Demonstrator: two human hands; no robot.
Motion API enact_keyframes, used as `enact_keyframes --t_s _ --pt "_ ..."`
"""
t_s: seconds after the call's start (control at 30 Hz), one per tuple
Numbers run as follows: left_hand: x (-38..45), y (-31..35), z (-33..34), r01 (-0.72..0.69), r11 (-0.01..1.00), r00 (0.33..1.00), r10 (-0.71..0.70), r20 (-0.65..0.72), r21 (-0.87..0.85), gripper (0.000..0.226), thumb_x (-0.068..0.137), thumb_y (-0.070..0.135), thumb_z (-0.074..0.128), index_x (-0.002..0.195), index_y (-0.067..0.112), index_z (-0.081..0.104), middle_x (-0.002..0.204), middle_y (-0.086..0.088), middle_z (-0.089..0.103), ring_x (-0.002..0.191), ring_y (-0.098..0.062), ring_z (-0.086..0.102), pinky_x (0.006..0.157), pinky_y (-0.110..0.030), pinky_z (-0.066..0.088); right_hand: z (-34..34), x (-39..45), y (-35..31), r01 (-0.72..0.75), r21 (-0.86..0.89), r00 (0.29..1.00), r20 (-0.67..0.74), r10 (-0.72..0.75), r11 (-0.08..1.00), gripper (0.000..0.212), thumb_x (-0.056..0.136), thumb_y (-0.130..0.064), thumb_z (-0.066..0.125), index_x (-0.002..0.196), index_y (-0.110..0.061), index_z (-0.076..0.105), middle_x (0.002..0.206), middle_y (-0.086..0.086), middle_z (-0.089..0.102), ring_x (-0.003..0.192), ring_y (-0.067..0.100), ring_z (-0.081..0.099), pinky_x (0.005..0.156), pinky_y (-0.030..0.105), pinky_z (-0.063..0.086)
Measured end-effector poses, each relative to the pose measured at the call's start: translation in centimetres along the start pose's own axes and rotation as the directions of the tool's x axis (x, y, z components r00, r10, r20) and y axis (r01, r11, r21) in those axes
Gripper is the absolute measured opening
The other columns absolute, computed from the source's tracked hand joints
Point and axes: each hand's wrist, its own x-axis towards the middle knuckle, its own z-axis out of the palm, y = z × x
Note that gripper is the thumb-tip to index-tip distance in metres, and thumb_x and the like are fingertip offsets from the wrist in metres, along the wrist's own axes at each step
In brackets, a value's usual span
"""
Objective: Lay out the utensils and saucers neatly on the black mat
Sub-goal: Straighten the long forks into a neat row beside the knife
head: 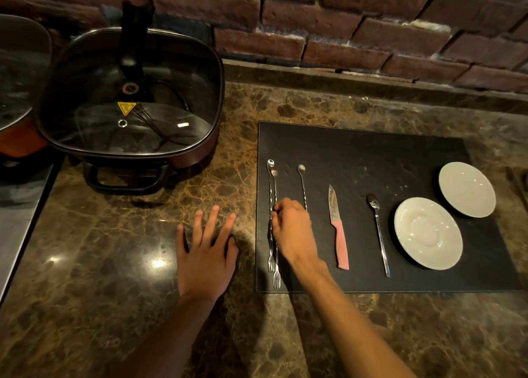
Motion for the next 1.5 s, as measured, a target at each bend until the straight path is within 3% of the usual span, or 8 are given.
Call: enact_keyframes --t_s 0.1,0.27,0.43,0.73,0.9,1.07,1.33,1.5 --pt "0.0 0.0 0.1 -0.001 1.000 1.000 0.001 -0.006 0.009 0.057 0.104 0.047 0.024 0.161 0.041 0.027 0.173 0.004 0.019 0.161 -0.025 0.013 0.126 -0.062 0.013 0.2 -0.2 -0.6 -0.026 -0.016 1.000 0.014 0.026 1.000 0.018 0.094 -0.009 0.051 0.110 -0.009 0.059 0.107 0.012 0.059 0.094 0.029 0.058 0.082 0.038 0.048" --pt "0.0 -0.1 0.3 -0.011 1.000 1.000 0.011 -0.029 0.019 0.056 0.104 0.046 0.027 0.160 0.040 0.028 0.172 0.003 0.022 0.160 -0.026 0.017 0.125 -0.064 0.017 0.1 -0.4 -0.6 -0.043 -0.040 0.999 0.017 0.044 0.998 0.021 0.094 -0.010 0.052 0.113 -0.007 0.058 0.111 0.013 0.058 0.097 0.031 0.059 0.084 0.040 0.049" --pt "0.0 -0.2 0.7 -0.016 0.999 0.999 0.016 -0.027 0.028 0.056 0.105 0.046 0.026 0.161 0.041 0.025 0.173 0.004 0.020 0.161 -0.024 0.013 0.126 -0.063 0.016 -0.2 0.0 -0.9 -0.087 -0.197 0.995 0.033 0.095 0.977 0.020 0.095 -0.010 0.050 0.112 -0.001 0.056 0.112 0.021 0.060 0.099 0.043 0.062 0.078 0.044 0.050" --pt "0.0 -0.2 0.3 -0.017 0.999 1.000 0.018 -0.022 0.033 0.056 0.105 0.046 0.028 0.160 0.039 0.030 0.172 0.003 0.022 0.160 -0.025 0.017 0.125 -0.063 0.017 -1.1 2.5 -1.8 -0.176 -0.238 0.977 0.079 0.200 0.955 0.028 0.085 -0.016 0.069 0.107 0.000 0.063 0.109 0.020 0.065 0.100 0.044 0.064 0.077 0.044 0.052" --pt "0.0 0.0 -0.1 -0.012 1.000 1.000 0.012 -0.004 0.028 0.056 0.105 0.046 0.027 0.160 0.040 0.030 0.172 0.003 0.023 0.160 -0.026 0.019 0.125 -0.063 0.017 -1.6 2.8 -1.6 -0.227 -0.192 0.960 0.121 0.252 0.955 0.027 0.085 -0.026 0.067 0.100 -0.003 0.065 0.103 0.018 0.066 0.096 0.041 0.065 0.079 0.044 0.055" --pt "0.0 0.0 -0.3 -0.014 1.000 1.000 0.014 0.006 0.027 0.057 0.105 0.046 0.026 0.161 0.039 0.029 0.173 0.002 0.022 0.160 -0.026 0.018 0.126 -0.063 0.016 -2.2 3.1 -0.8 -0.357 0.029 0.926 0.146 0.349 0.934 0.025 0.088 -0.026 0.060 0.092 -0.001 0.063 0.096 0.017 0.063 0.088 0.035 0.064 0.077 0.043 0.056" --pt "0.1 -0.2 0.1 -0.027 0.999 0.999 0.028 -0.017 0.044 0.056 0.105 0.046 0.028 0.160 0.039 0.031 0.172 0.001 0.024 0.160 -0.027 0.021 0.125 -0.063 0.016 -2.4 3.6 0.8 -0.393 0.126 0.912 0.182 0.369 0.911 0.021 0.096 -0.027 0.063 0.095 -0.006 0.066 0.095 0.015 0.071 0.087 0.025 0.070 0.084 0.042 0.058" --pt "0.1 -0.3 0.4 -0.025 0.999 1.000 0.026 -0.018 0.046 0.056 0.105 0.047 0.026 0.160 0.039 0.028 0.172 0.002 0.024 0.160 -0.027 0.021 0.125 -0.063 0.016 -2.5 3.7 0.9 -0.330 -0.006 0.936 0.125 0.328 0.944 0.023 0.094 -0.028 0.065 0.094 -0.005 0.067 0.095 0.014 0.068 0.087 0.030 0.068 0.079 0.042 0.057"
